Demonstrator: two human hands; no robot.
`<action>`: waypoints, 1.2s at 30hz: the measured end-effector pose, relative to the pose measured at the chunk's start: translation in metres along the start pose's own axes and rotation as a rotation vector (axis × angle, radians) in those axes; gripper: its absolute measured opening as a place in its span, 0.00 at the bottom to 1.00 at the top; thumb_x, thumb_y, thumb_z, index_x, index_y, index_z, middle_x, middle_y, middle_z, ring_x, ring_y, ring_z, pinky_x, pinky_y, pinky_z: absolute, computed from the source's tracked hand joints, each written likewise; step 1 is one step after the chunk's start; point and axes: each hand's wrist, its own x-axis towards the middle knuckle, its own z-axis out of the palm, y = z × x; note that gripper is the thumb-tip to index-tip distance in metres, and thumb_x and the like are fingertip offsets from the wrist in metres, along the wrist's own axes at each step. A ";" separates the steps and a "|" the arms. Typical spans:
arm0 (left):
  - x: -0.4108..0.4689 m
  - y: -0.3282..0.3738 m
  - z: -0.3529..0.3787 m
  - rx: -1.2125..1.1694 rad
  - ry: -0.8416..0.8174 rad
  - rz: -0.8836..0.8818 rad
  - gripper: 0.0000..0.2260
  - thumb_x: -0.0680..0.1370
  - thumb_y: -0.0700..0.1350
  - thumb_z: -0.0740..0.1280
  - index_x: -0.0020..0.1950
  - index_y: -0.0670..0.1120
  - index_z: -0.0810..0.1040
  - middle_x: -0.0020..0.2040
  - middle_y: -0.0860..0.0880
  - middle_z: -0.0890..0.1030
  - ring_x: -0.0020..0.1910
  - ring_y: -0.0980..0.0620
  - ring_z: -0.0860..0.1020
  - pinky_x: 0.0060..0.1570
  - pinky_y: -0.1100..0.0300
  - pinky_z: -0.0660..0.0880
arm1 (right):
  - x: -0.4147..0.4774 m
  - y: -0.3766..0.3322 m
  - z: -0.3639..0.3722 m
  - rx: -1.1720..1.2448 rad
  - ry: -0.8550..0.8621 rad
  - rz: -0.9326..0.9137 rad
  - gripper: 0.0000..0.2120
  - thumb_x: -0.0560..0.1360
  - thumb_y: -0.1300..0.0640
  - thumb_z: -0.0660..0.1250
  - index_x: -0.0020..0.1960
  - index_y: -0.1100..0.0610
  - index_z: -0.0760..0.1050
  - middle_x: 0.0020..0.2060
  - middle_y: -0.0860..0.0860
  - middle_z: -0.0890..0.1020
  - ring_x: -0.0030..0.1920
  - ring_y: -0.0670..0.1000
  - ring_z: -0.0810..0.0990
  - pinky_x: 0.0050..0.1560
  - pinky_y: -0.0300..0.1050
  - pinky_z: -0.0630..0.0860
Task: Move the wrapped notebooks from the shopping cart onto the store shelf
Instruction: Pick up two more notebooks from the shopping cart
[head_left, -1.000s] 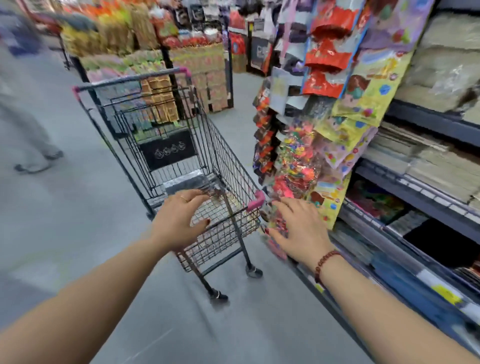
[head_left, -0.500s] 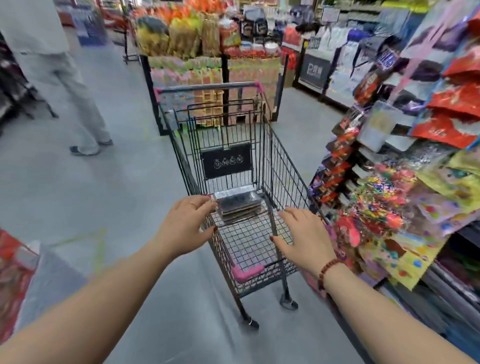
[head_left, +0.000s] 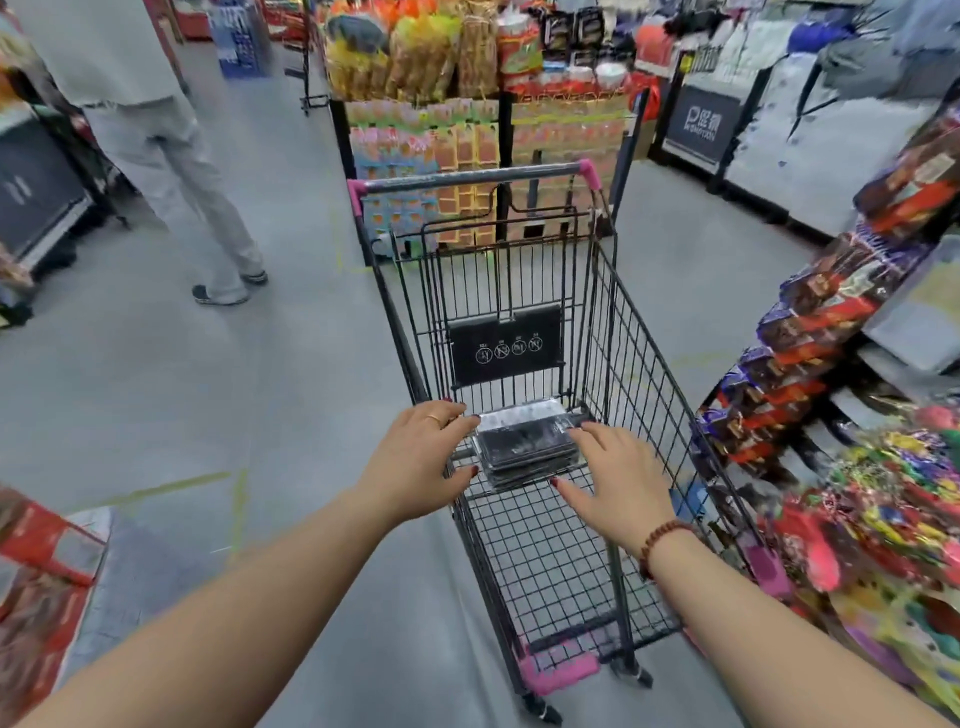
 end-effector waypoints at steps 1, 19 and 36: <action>0.006 -0.006 0.004 -0.007 -0.004 0.011 0.25 0.72 0.53 0.67 0.67 0.47 0.73 0.66 0.45 0.75 0.66 0.43 0.71 0.66 0.49 0.65 | 0.008 -0.002 0.002 0.004 -0.007 0.008 0.29 0.75 0.39 0.59 0.72 0.51 0.62 0.70 0.49 0.67 0.70 0.50 0.63 0.71 0.48 0.57; 0.156 -0.162 0.032 -0.173 -0.151 0.386 0.27 0.73 0.54 0.65 0.71 0.49 0.68 0.70 0.46 0.71 0.70 0.46 0.66 0.69 0.50 0.63 | 0.146 -0.095 0.055 0.022 -0.046 0.401 0.29 0.76 0.41 0.60 0.72 0.51 0.61 0.70 0.49 0.67 0.70 0.51 0.63 0.71 0.47 0.57; 0.304 -0.135 0.124 -0.096 -0.476 0.533 0.27 0.74 0.52 0.65 0.72 0.46 0.67 0.69 0.45 0.70 0.68 0.45 0.66 0.66 0.54 0.67 | 0.203 0.003 0.116 0.189 -0.100 0.700 0.28 0.75 0.41 0.60 0.71 0.53 0.64 0.67 0.50 0.70 0.67 0.53 0.67 0.67 0.50 0.64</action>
